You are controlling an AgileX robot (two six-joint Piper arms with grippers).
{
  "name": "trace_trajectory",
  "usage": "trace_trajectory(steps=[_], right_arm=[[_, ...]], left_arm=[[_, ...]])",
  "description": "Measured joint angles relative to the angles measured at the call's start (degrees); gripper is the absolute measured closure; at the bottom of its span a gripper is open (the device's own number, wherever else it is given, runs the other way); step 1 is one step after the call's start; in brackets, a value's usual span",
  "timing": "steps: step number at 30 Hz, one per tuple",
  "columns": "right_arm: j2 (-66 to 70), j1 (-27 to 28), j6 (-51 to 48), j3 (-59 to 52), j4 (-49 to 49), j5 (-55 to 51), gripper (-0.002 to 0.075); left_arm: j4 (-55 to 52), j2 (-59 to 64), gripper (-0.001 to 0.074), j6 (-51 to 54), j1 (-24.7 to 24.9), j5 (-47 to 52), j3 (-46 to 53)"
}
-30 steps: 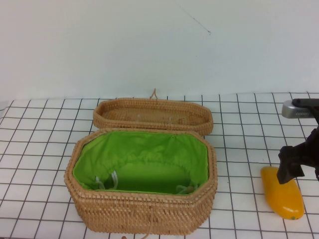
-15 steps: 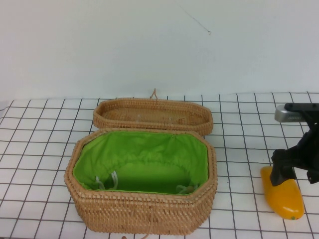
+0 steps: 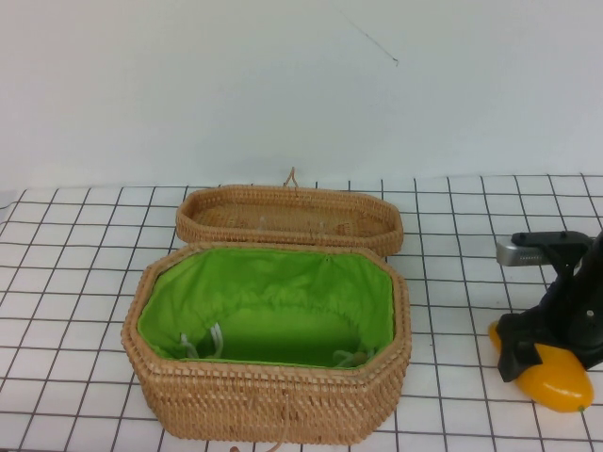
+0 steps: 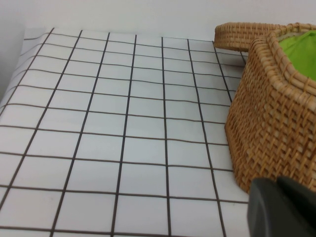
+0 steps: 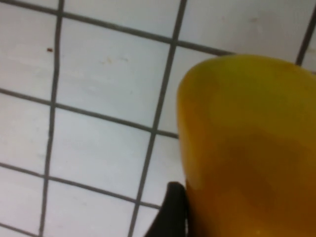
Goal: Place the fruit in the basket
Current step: Pick up the mango on the table, then place the mango on the basket
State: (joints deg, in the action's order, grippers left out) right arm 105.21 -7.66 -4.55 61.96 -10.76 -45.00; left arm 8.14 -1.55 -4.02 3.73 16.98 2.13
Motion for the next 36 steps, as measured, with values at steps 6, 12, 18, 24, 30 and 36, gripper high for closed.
trace_trajectory(steps=[6,12,18,24,30,36], right_arm=[[-0.9,0.0,-1.8,0.3,0.0,-0.6,0.0288],[-2.2,0.0,-2.8,6.9,0.0,-7.5,0.0283],[-3.9,0.0,-6.7,18.2,-8.5,-12.2,0.0283],[-4.4,-0.5,-17.4,28.2,-29.6,-13.9,0.0283],[-3.8,-7.3,-26.2,34.8,-34.2,-14.4,0.0283],[-2.0,-16.8,-31.4,37.6,-25.0,-13.2,0.0283]], left_arm=[[0.0,0.0,0.0734,0.0,0.0,0.0,0.0],[0.0,0.0,0.0734,0.0,0.0,0.0,0.0],[0.0,0.0,0.0734,0.0,0.0,0.0,0.0],[0.0,0.0,0.0735,0.0,0.0,0.0,0.0],[0.0,0.0,0.0734,0.0,0.0,0.0,0.0],[0.0,0.0,0.0734,0.0,0.0,0.0,0.0]])
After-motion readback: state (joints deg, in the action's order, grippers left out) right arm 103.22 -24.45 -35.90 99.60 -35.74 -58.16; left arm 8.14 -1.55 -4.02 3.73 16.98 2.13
